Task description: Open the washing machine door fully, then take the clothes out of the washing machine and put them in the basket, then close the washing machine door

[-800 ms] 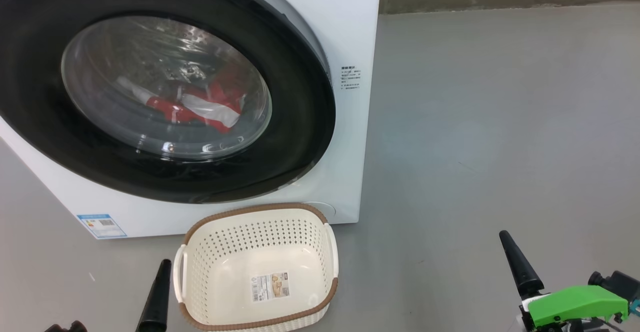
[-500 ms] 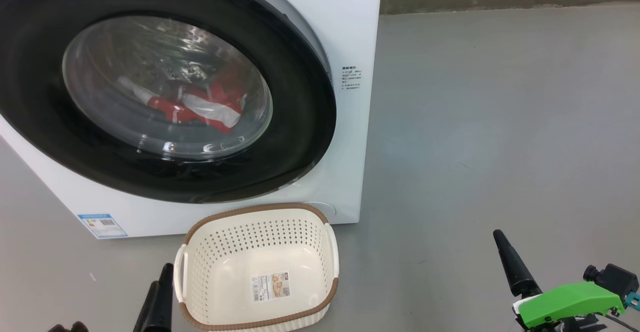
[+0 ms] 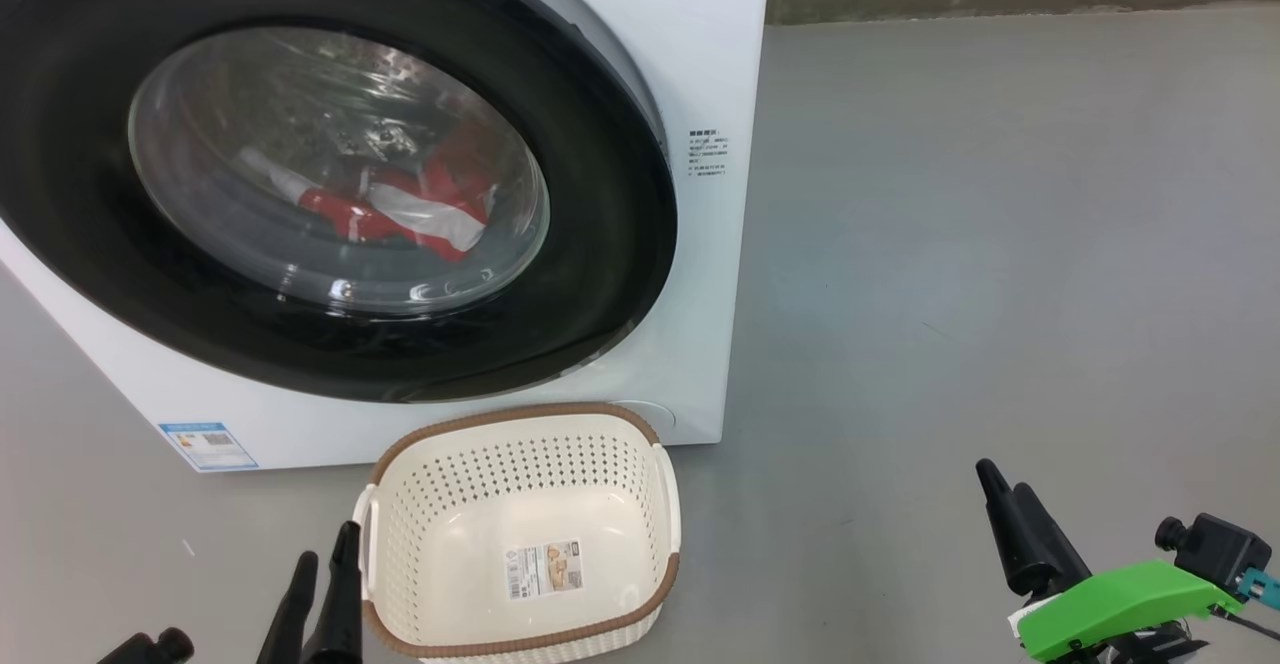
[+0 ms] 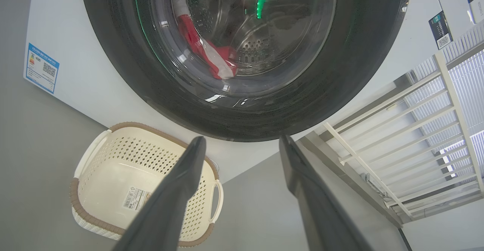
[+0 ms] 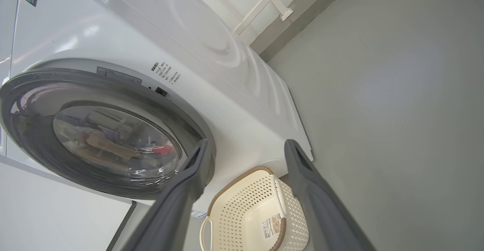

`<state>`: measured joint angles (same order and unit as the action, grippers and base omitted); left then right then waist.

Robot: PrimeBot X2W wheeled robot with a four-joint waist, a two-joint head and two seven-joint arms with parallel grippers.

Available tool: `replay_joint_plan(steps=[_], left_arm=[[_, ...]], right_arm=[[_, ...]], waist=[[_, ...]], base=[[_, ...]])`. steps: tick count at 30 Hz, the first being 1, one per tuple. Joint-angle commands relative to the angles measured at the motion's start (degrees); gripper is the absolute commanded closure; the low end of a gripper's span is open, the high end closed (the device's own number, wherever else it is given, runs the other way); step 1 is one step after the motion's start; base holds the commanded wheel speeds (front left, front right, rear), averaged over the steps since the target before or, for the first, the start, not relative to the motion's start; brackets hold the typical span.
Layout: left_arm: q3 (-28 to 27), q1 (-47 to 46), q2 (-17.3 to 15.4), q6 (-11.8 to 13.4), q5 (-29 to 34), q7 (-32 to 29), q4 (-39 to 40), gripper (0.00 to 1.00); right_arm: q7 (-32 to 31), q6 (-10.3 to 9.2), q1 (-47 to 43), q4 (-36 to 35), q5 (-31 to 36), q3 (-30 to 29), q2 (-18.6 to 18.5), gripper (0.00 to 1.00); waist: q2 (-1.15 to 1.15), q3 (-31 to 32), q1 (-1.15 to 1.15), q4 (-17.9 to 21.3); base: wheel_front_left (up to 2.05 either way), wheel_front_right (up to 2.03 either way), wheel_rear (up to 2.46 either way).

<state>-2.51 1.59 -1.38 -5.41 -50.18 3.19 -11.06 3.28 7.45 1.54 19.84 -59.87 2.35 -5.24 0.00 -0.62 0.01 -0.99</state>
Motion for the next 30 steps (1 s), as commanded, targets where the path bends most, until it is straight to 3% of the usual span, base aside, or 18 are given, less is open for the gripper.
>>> replay_joint_plan(steps=[1,30], left_arm=[[-0.7,-0.3,-0.9,0.4,1.9,0.8,2.0,0.0],[0.1,1.3,-1.2,2.3,22.6,5.6,5.4,0.0]], right_arm=[[0.8,0.02,3.0,-1.6,1.6,0.8,-1.1,0.0],[5.5,0.03,3.5,-1.6,18.4,4.4,-3.0,0.0]], waist=[[0.0,0.0,0.0,0.0],[0.0,-0.2,0.0,-0.4]], base=[[0.0,0.0,0.0],[0.0,0.0,0.0]])
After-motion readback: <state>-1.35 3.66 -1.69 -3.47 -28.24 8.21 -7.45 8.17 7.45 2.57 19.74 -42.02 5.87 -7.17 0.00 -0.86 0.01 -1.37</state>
